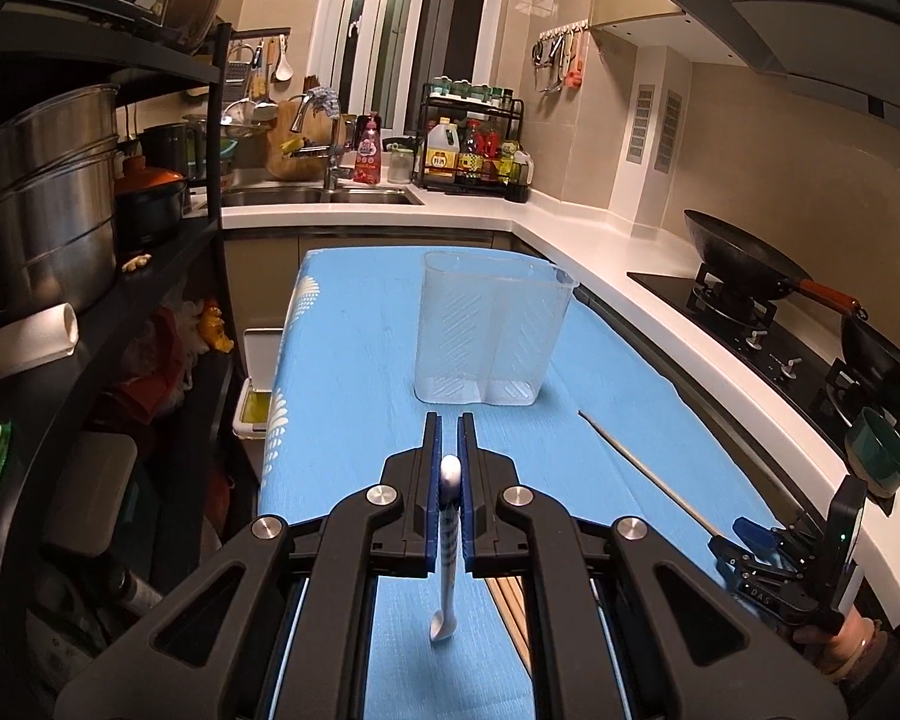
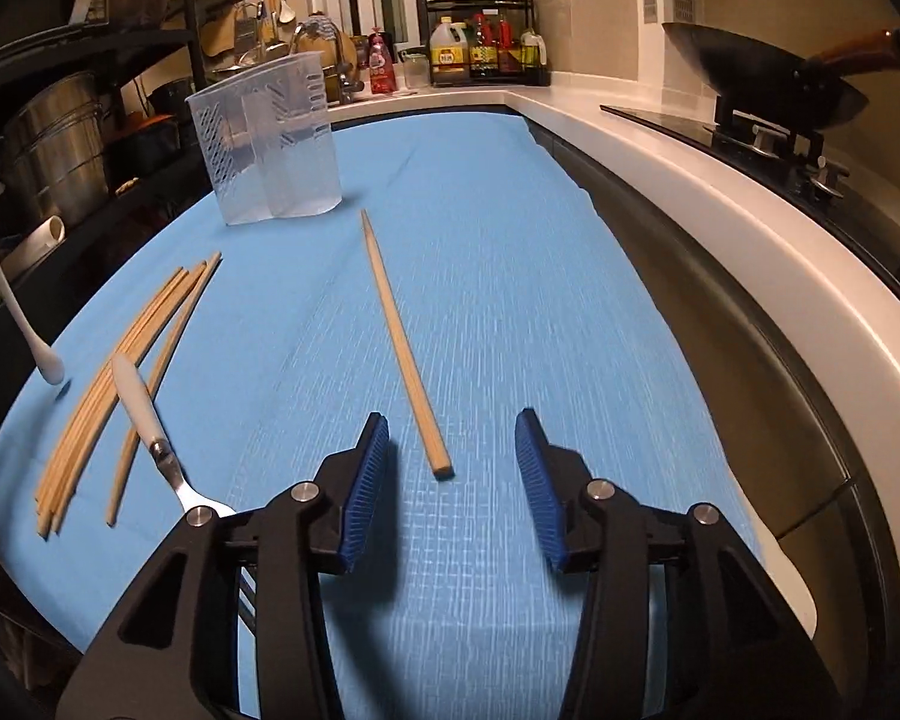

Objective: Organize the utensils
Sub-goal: 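Lift the chopstick and spoon and carry both toward the clear container, then lower the spoon and chopstick into the container and open both tools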

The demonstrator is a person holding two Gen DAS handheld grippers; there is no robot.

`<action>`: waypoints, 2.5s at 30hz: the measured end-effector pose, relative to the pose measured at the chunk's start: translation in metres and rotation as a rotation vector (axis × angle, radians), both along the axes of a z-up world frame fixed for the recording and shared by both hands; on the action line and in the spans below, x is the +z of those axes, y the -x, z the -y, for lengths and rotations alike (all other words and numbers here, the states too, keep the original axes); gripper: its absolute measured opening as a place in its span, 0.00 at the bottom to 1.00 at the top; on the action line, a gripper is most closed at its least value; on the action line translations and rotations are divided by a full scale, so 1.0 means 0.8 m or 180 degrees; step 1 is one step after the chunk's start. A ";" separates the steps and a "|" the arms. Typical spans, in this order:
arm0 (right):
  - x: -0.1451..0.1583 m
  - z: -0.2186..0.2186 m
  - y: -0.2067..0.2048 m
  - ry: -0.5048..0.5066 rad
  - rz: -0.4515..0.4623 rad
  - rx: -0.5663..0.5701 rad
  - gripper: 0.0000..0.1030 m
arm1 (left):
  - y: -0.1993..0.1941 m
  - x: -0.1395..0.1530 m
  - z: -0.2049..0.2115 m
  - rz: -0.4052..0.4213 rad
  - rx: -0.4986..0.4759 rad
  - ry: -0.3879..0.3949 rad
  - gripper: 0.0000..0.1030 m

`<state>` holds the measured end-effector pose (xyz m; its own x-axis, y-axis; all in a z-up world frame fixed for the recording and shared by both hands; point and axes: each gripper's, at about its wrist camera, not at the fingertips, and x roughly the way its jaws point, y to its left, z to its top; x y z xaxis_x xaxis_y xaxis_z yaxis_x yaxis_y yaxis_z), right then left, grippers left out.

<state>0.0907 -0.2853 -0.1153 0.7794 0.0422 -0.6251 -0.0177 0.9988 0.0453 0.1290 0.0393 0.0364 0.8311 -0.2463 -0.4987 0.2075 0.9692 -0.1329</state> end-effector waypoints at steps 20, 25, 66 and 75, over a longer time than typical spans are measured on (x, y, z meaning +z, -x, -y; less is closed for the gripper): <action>0.092 -0.015 0.052 0.0176 0.0729 0.0089 0.06 | 0.032 0.017 0.012 0.0150 -0.0005 -0.0095 0.05; 0.101 -0.030 0.050 0.0344 0.0543 0.0307 0.06 | 0.040 0.027 0.014 0.0197 -0.0024 -0.0078 0.05; 0.402 -0.106 -0.094 -0.0115 0.1287 0.0705 0.06 | -0.071 0.186 0.032 0.0463 -0.0318 -0.0079 0.05; 0.433 -0.148 -0.188 0.0011 0.1468 0.0835 0.06 | -0.176 0.220 0.061 0.0744 -0.0302 -0.0095 0.05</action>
